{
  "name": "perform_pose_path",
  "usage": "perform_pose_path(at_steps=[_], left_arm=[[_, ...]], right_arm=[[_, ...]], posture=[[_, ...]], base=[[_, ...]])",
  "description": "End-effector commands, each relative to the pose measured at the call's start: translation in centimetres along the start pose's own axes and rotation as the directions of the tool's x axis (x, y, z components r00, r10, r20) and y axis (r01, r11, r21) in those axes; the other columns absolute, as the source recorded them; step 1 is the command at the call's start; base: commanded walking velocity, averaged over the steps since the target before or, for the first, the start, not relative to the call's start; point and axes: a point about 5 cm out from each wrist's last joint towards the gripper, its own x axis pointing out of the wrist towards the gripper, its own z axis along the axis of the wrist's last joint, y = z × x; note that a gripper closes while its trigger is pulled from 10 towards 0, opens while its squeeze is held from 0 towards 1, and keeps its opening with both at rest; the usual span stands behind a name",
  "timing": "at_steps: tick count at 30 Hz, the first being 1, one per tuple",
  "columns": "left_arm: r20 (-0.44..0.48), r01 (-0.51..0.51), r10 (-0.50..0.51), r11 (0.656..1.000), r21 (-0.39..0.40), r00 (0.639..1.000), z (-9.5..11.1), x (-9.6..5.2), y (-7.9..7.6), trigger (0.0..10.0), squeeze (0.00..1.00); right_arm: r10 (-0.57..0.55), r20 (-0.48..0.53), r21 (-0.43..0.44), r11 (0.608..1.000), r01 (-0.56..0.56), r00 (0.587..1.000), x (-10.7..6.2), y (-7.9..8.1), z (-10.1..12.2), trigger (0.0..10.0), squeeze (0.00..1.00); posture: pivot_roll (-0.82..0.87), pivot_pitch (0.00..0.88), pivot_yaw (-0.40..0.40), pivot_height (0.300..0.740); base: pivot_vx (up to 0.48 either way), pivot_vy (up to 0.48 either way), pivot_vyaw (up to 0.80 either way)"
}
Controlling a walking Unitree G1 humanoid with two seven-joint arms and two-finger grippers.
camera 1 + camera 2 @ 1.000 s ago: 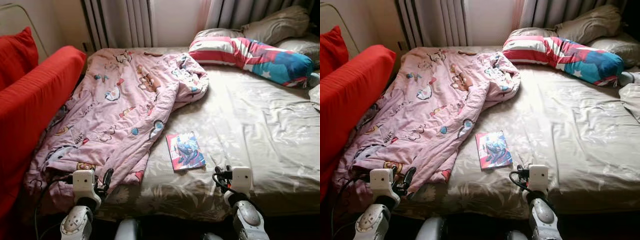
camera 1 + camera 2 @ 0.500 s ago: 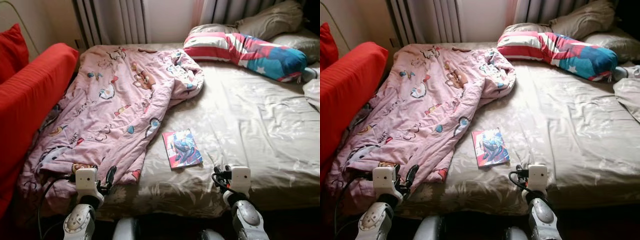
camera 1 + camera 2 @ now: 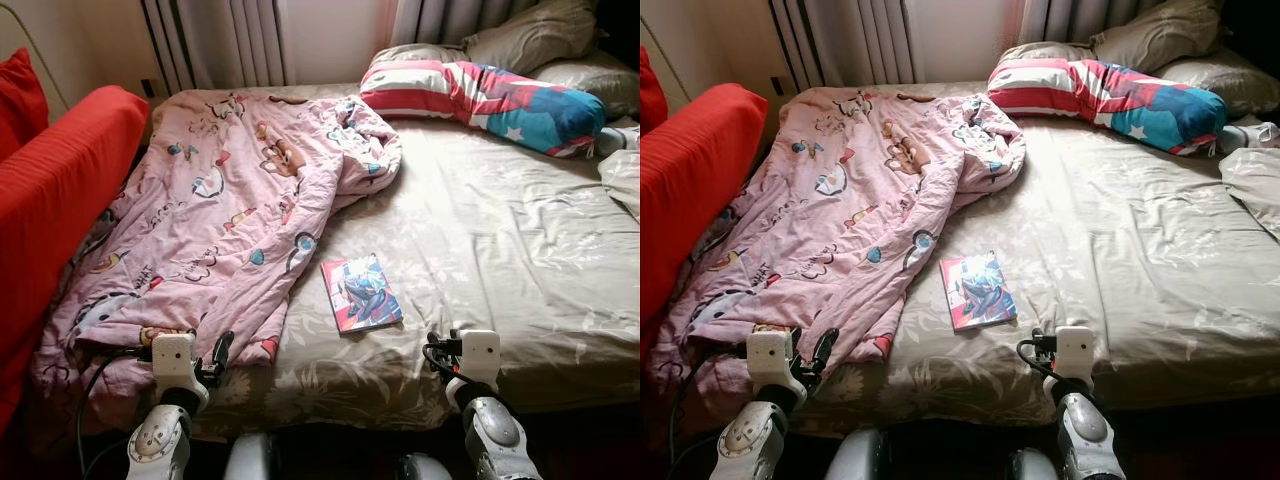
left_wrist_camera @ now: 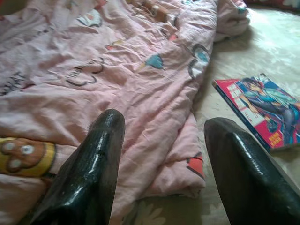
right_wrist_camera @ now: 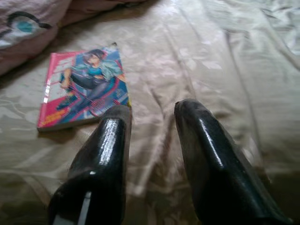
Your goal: Clean up the room
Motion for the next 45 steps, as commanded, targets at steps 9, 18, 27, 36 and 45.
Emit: perform_pose_path(at_steps=[9, 18, 27, 36, 45], left_arm=[[-0.011, -0.007, 0.007, 1.000, -0.012, 1.000, -0.06, 0.11, 0.20, 10.0, 0.00], [-0.016, 0.003, -0.003, 1.000, -0.010, 1.000, -0.11, 0.22, 0.04, 10.0, 0.00], [-0.015, 0.003, -0.003, 1.000, -0.009, 1.000, -0.10, 0.26, 0.03, 10.0, 0.00], [-0.013, -0.002, 0.002, 1.000, -0.009, 1.000, 0.02, 0.38, 0.17, 10.0, 0.00], [-0.017, -0.008, 0.008, 1.000, -0.011, 1.000, -0.06, 0.37, 0.23, 10.0, 0.00]], right_arm=[[0.010, -0.015, -0.005, 1.000, -0.010, 1.000, -0.24, -0.13, -0.36, 10.0, 0.00], [0.058, -0.009, -0.047, 0.997, -0.059, 0.998, -0.21, 0.42, -0.27, 10.0, 0.00], [0.050, -0.012, -0.031, 0.998, -0.051, 0.999, -0.18, 0.35, -0.28, 10.0, 0.00], [0.060, -0.009, -0.052, 0.997, -0.060, 0.998, -0.07, 0.51, -0.14, 10.0, 0.00], [0.048, 0.000, -0.030, 0.998, -0.048, 0.999, -0.10, 0.39, -0.09, 10.0, 0.00]], posture=[[-0.06, 0.052, 0.040, 0.592], [-0.06, 0.039, 0.041, 0.592], [-0.06, 0.034, 0.038, 0.592], [-0.06, 0.043, 0.039, 0.592], [-0.06, 0.049, 0.040, 0.592]], base=[[0.000, 0.000, 0.00], [0.000, 0.000, 0.45], [0.000, 0.000, 0.00], [0.000, 0.000, 0.00], [0.027, 0.000, 0.27]])
